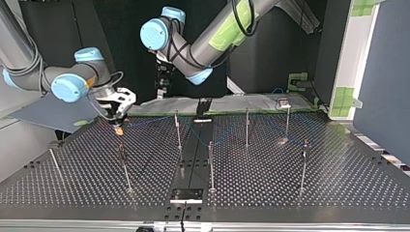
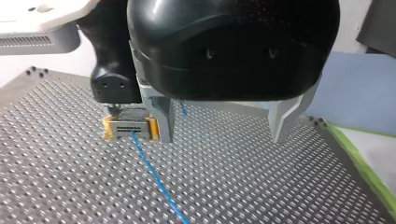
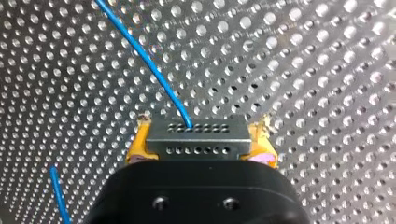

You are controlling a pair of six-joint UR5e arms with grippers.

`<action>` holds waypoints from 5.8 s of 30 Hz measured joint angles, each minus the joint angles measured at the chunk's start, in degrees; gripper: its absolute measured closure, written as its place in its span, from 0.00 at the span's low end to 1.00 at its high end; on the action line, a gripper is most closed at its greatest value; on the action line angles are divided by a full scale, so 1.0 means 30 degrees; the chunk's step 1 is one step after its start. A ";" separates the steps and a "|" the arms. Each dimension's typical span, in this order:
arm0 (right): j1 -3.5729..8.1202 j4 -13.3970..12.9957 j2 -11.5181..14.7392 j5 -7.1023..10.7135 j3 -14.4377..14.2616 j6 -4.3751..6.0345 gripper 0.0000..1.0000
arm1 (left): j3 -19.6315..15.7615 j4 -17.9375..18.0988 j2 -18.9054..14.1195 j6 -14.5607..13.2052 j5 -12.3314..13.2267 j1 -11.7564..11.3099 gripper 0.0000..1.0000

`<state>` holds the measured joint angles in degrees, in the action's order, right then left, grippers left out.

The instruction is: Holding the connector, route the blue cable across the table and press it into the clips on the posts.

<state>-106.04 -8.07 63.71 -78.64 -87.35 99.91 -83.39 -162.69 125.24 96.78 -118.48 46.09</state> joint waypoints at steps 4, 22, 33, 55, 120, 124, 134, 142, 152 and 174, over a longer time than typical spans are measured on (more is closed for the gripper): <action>0.0180 -0.0067 0.0079 -0.0133 -0.0343 0.0019 1.00 | 0.0701 -0.0319 0.0107 0.0309 -0.0004 0.0127 0.00; 0.0996 -0.0068 0.0105 -0.0149 -0.0485 0.0380 1.00 | 0.3431 -0.0819 0.2112 0.1408 -0.0721 -0.0212 0.00; 0.1167 -0.0111 0.0094 -0.0143 -0.0512 0.0278 1.00 | 0.5247 -0.1283 0.3927 0.1914 -0.1501 -0.0144 0.00; 0.1093 -0.0469 0.0025 0.0173 -0.0518 0.0191 1.00 | 0.8399 -0.0873 0.5303 0.2150 -0.1796 -0.0869 0.00; 0.1548 0.0390 0.2341 0.1031 0.0662 0.0236 1.00 | 1.1488 -0.3716 0.4654 0.1098 -0.4783 0.0267 1.00; 0.1585 0.0468 0.2458 0.1067 0.0714 0.0246 1.00 | 1.1488 -0.3818 0.4333 0.1073 -0.5083 0.0461 1.00; 0.1609 0.0699 0.2912 0.1291 0.0892 0.0278 1.00 | 1.1490 -0.4232 0.3636 0.1284 -0.5454 0.0963 1.00; 0.1558 0.1099 0.3329 0.1510 0.1168 0.0358 1.00 | 1.1486 -0.4601 0.3055 0.1435 -0.6206 0.1187 1.00; 0.1419 0.1472 0.3488 0.1899 0.1599 0.0366 1.00 | 1.1504 -0.4622 0.2770 0.1437 -0.6782 0.1278 1.00; 0.1152 0.2246 0.4127 0.2129 0.2586 0.0474 1.00 | 1.1980 -0.4105 0.2732 0.1354 -0.6753 0.0810 1.00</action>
<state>-102.58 -1.33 76.09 -72.25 -79.59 101.33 -47.45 -175.01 133.44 100.84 -138.74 48.52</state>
